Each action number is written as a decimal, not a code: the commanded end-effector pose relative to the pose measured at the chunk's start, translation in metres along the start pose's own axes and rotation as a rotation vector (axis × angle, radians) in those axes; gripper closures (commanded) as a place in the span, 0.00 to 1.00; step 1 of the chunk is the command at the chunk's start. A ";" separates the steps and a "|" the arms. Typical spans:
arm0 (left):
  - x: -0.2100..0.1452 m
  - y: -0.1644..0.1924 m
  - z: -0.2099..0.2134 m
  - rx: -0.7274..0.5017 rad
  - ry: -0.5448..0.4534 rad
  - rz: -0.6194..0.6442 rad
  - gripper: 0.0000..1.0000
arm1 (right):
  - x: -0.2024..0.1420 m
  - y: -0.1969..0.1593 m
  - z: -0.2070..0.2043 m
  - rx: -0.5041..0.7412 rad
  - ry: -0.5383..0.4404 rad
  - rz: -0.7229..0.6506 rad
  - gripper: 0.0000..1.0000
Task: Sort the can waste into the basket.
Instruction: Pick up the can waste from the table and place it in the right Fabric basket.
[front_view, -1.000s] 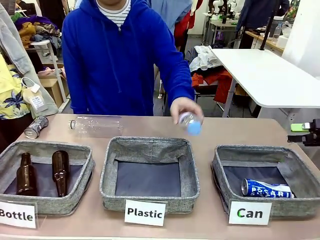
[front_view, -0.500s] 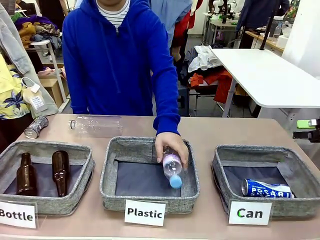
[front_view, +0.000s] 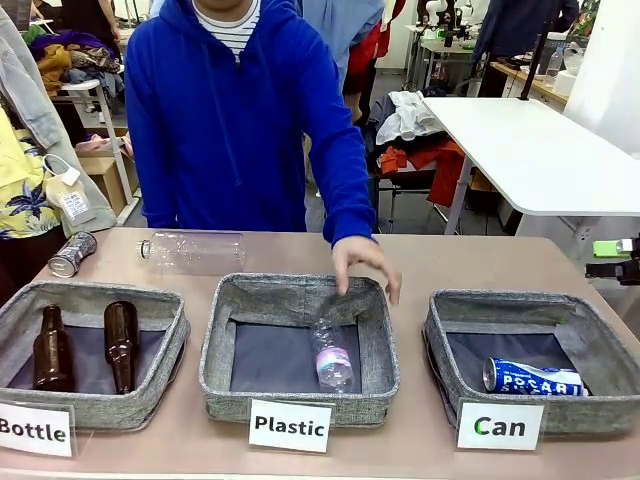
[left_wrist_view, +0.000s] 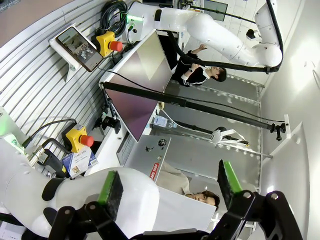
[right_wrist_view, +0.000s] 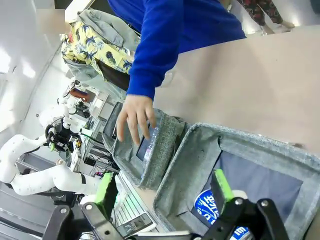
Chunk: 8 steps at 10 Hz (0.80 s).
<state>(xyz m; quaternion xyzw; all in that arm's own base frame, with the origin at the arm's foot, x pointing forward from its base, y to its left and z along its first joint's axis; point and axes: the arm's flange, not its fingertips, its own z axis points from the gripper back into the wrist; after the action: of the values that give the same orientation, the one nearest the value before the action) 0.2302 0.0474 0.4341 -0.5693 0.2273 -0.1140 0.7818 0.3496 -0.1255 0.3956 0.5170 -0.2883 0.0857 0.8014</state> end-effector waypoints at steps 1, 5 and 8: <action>0.000 -0.003 0.001 -0.015 -0.001 -0.018 0.00 | -0.001 0.000 0.000 0.010 -0.004 0.024 0.00; 0.000 0.000 0.000 0.000 0.000 0.000 0.00 | -0.001 0.000 0.000 0.010 -0.004 0.024 0.00; 0.054 -0.071 0.007 0.513 -0.383 0.248 0.00 | -0.001 0.000 0.000 0.010 -0.004 0.024 0.00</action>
<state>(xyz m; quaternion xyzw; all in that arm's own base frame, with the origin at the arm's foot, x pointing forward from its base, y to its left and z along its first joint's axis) 0.2642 0.0281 0.4729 -0.4447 0.1482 -0.0492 0.8819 0.3494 -0.1253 0.3954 0.5176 -0.2879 0.0860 0.8011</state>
